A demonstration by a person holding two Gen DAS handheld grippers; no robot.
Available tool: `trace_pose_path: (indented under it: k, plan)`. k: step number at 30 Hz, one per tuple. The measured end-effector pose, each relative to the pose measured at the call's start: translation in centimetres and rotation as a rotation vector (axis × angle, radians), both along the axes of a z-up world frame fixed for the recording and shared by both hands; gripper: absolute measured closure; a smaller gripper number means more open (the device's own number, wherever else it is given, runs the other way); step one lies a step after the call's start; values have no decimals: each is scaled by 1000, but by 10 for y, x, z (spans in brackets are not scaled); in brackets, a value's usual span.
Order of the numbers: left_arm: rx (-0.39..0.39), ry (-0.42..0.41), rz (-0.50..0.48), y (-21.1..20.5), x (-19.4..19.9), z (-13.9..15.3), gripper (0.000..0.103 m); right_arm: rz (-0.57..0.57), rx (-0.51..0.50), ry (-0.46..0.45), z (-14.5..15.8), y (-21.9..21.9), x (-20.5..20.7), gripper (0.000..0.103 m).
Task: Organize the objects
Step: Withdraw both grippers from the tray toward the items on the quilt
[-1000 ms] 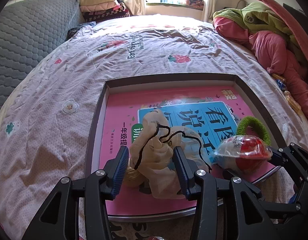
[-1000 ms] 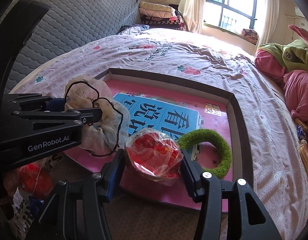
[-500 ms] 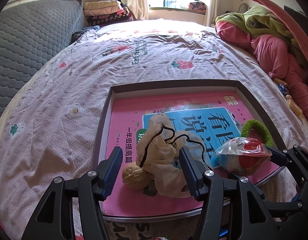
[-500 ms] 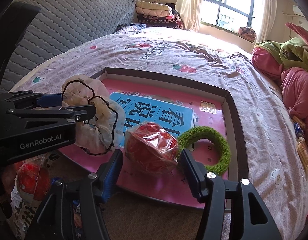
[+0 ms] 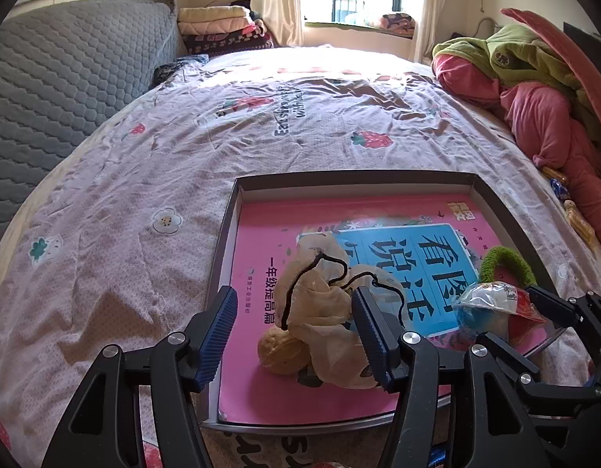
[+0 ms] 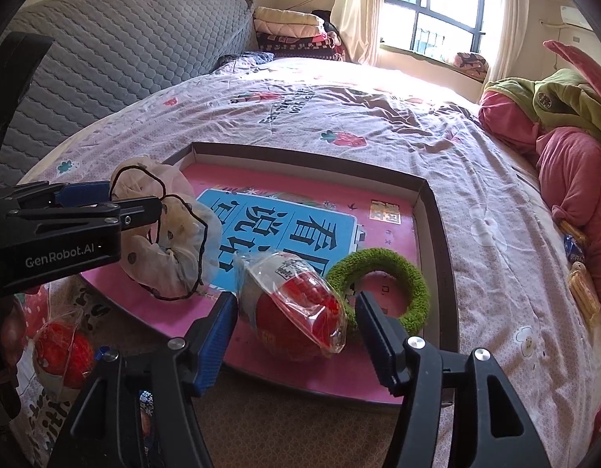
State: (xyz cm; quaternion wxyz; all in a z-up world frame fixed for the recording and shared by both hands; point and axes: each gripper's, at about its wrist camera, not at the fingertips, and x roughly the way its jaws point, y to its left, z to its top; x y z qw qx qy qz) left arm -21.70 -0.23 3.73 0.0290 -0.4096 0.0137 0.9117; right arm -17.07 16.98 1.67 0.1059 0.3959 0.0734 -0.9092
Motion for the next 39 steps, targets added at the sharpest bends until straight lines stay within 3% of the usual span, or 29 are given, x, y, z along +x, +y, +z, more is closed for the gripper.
trace_pose_path:
  k: [6, 10, 27, 39]
  plan:
    - [9, 29, -14, 3, 4, 6, 35, -7, -20, 21, 6, 4, 2, 40]
    - [-2, 39, -19, 6, 7, 9, 34, -13, -27, 34, 10, 6, 4, 36]
    - [18, 76, 9, 3, 15, 21, 31, -20, -38, 56, 19, 8, 7, 36]
    - [-18, 169, 32, 4, 42, 47, 28, -14, -62, 91, 32, 7, 13, 35]
